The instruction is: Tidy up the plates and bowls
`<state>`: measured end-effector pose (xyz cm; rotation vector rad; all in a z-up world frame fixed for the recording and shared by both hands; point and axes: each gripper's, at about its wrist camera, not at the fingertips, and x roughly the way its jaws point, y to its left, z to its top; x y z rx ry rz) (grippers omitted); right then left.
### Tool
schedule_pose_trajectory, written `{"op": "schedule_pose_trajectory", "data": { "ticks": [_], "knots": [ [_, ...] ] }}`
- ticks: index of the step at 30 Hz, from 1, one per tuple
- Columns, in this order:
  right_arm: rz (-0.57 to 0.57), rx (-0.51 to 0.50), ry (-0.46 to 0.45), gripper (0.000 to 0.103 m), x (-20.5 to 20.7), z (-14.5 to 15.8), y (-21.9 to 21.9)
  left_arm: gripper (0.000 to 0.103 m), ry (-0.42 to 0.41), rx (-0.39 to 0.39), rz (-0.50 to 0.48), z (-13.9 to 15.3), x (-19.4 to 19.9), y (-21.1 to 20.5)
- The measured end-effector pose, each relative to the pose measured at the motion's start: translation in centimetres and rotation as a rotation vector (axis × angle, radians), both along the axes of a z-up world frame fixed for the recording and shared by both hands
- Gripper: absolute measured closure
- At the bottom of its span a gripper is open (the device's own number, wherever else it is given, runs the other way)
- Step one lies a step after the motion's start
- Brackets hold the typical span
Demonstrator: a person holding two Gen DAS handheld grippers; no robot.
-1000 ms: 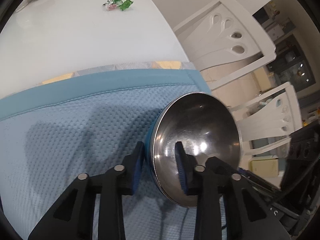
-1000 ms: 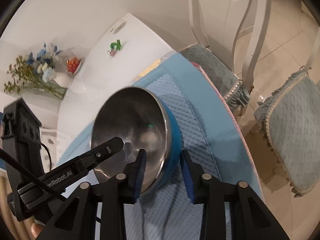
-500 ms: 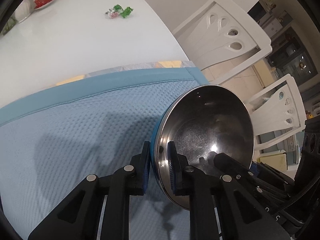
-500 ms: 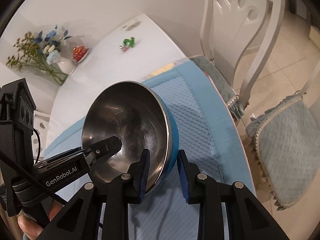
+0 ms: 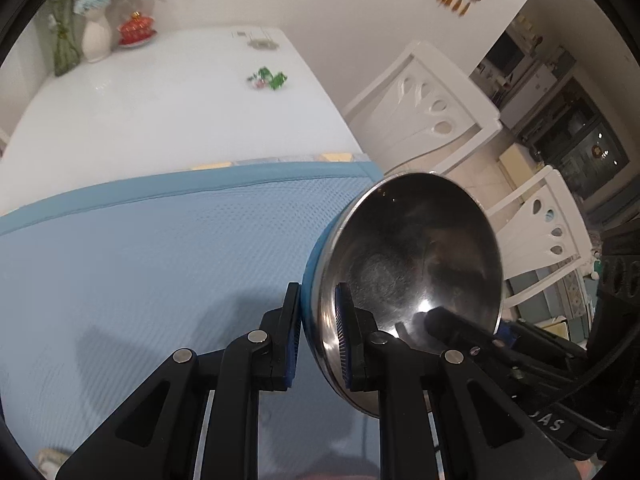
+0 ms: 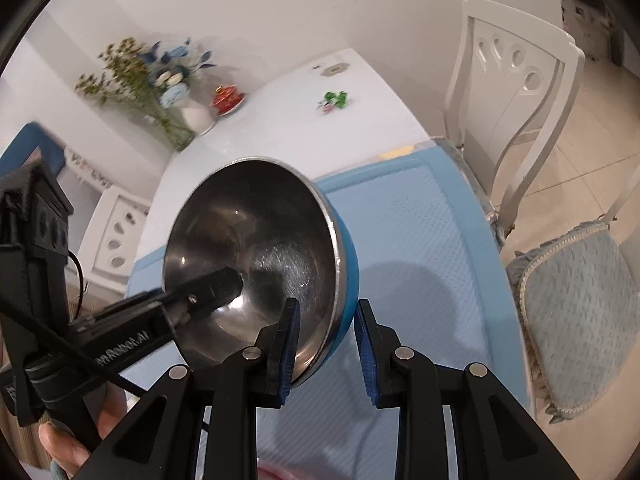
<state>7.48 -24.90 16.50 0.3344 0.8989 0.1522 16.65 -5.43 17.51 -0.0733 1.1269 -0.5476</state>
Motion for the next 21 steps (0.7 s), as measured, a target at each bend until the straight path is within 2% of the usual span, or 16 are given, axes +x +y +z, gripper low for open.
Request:
{"op": "schedule_pose_trajectory", "data": {
  "ticks": [7,12,21],
  "knots": [
    [0.071,0.025,0.035,0.076,-6.1,0.0,2.7,0.090,-0.065,0.021,0.020,2.3,-6.8,2.6],
    [0.113,0.019,0.026,0.076,-9.6,0.5,4.1,0.090,-0.088,0.036,0.052,3.0,-10.8,4.2],
    [0.196,-0.033,-0.043,0.076,-13.3,2.7,5.8,0.088,-0.060,-0.035,0.129,3.2,-16.2,7.5]
  ]
}}
